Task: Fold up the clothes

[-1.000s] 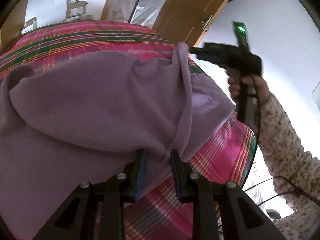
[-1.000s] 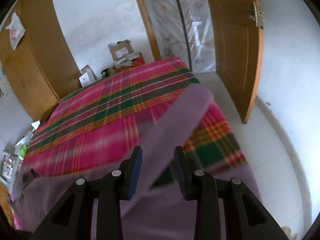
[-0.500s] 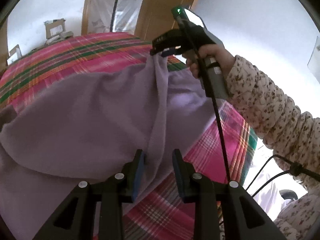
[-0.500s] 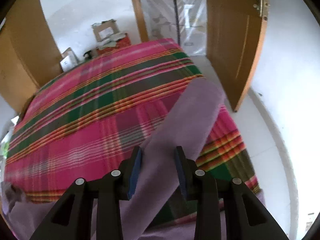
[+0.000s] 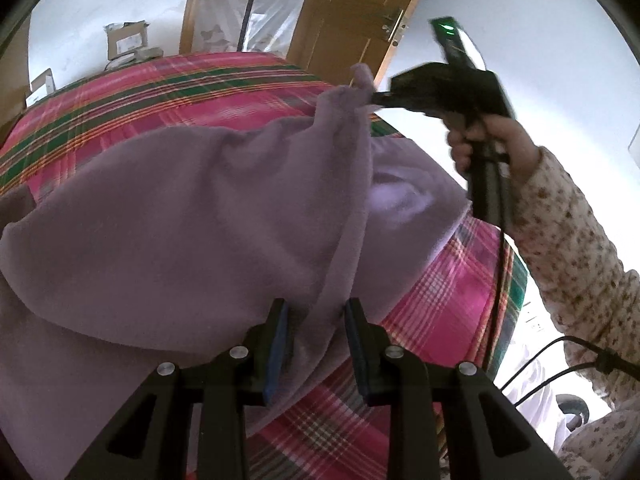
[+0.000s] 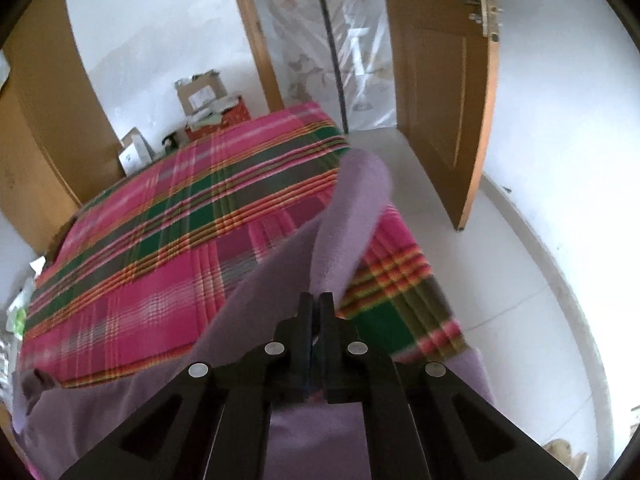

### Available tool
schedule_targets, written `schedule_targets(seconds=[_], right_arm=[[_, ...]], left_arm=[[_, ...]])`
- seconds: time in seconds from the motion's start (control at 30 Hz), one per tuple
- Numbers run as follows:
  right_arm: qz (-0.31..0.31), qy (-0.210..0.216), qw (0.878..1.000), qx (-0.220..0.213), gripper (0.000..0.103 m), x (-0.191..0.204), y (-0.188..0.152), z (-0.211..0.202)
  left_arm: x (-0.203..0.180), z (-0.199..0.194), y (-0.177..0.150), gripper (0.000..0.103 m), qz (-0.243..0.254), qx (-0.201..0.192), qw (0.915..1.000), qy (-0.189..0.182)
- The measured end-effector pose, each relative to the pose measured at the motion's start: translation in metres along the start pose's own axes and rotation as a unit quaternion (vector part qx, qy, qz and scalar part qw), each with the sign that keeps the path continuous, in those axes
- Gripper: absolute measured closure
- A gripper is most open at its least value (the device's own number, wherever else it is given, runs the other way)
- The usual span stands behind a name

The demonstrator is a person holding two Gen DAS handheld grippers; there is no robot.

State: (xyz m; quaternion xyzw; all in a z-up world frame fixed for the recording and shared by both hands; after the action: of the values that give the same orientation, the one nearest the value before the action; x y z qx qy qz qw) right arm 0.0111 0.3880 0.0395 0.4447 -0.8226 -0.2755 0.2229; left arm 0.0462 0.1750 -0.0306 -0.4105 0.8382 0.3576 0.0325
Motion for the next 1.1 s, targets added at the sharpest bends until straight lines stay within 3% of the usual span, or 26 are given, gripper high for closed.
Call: schedule_targets(seconds=[0.23, 0.47, 0.6, 0.77, 1.03, 1.07, 1.1], right_arm=[[0.035, 0.002, 0.999, -0.001, 0.100, -0.034, -0.021, -0.008], [0.089, 0.054, 0.994, 0.016, 0.095, -0.048, -0.024, 0.006], [0.099, 0.060, 0.993, 0.015, 0.075, -0.052, -0.021, 0.014], [0.118, 0.066, 0.991, 0.010, 0.071, -0.061, -0.010, 0.020], [0.156, 0.058, 0.986, 0.024, 0.071, -0.073, 0.004, 0.038], [0.160, 0.056, 0.985, 0.023, 0.073, -0.074, 0.005, 0.039], [0.163, 0.054, 0.985, 0.022, 0.086, -0.075, 0.006, 0.040]], left_arm=[[0.000, 0.001, 0.001, 0.073, -0.002, -0.004, 1.0000, 0.001], [0.000, 0.001, 0.002, 0.074, -0.008, -0.006, 1.0000, 0.002], [0.001, 0.001, 0.002, 0.074, -0.010, -0.007, 0.9999, 0.000], [0.001, 0.002, 0.003, 0.074, -0.008, -0.007, 0.9999, 0.000], [0.002, 0.002, 0.004, 0.074, -0.012, -0.006, 0.9999, -0.002], [0.003, 0.002, 0.004, 0.074, -0.012, -0.006, 0.9999, -0.002], [0.003, 0.002, 0.004, 0.074, -0.013, -0.006, 0.9999, -0.002]])
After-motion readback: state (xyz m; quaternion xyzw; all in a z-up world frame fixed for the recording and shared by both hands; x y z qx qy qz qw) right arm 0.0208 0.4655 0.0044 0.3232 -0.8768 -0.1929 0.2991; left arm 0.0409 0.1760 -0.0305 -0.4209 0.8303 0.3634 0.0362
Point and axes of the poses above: each gripper's, at about its wrist camera, not at the fingertips, and z roughly the way its jaws point, x to its left, y to its top, the point moved 5 cm from there along z, roughly the way its jaws point, and after that the axes turned 5 degrees about -y, right-handed, at the moved point
